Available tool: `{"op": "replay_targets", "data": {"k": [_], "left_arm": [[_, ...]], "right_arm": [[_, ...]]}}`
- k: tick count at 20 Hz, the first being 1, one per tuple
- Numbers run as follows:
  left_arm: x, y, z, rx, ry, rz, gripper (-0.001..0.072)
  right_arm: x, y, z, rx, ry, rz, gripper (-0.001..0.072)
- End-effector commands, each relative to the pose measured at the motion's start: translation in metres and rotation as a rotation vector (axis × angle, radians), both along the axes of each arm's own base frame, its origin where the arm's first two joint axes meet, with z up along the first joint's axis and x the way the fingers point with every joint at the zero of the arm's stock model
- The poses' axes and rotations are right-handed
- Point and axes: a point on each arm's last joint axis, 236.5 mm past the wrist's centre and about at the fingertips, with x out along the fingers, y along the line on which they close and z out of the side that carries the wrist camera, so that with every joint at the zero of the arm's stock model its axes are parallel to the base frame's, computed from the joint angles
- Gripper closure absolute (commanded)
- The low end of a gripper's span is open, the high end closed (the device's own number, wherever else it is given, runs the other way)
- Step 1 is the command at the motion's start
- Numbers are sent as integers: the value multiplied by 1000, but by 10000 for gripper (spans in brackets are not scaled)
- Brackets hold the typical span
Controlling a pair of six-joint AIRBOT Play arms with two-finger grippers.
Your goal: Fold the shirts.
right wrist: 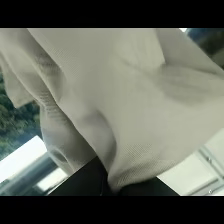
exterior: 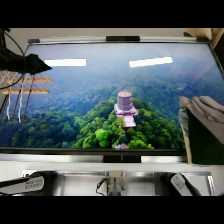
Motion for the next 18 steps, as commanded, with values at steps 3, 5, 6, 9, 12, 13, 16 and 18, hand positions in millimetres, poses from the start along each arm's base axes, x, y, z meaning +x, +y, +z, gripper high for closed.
{"op": "replay_targets", "data": {"k": [3,5,6,9,12,13,16,18], "left_arm": [[0,0,0,5,-6,-6,675],[0,0,0,5,-6,-6,675],[0,0,0,5,-6,-6,675],[0,0,0,5,-6,-6,675],[0,0,0,5,-6,-5,675],[0,0,0,5,-6,-5,675],[-6,6,-13,95,29,-15,678],[-7,35,-36,338,83,76,678]], "right_arm": [[-68,14,-72,93,162,-132,640],[-72,11,-87,99,169,-147,640],[-71,8,-93,88,167,-148,639],[-73,-6,-102,30,171,-153,495],[-66,-18,-99,-20,141,-96,45],[-54,-31,-87,-80,89,-88,48],[44,-67,12,-362,-302,3,68],[131,-31,96,-456,-633,160,91]]}}
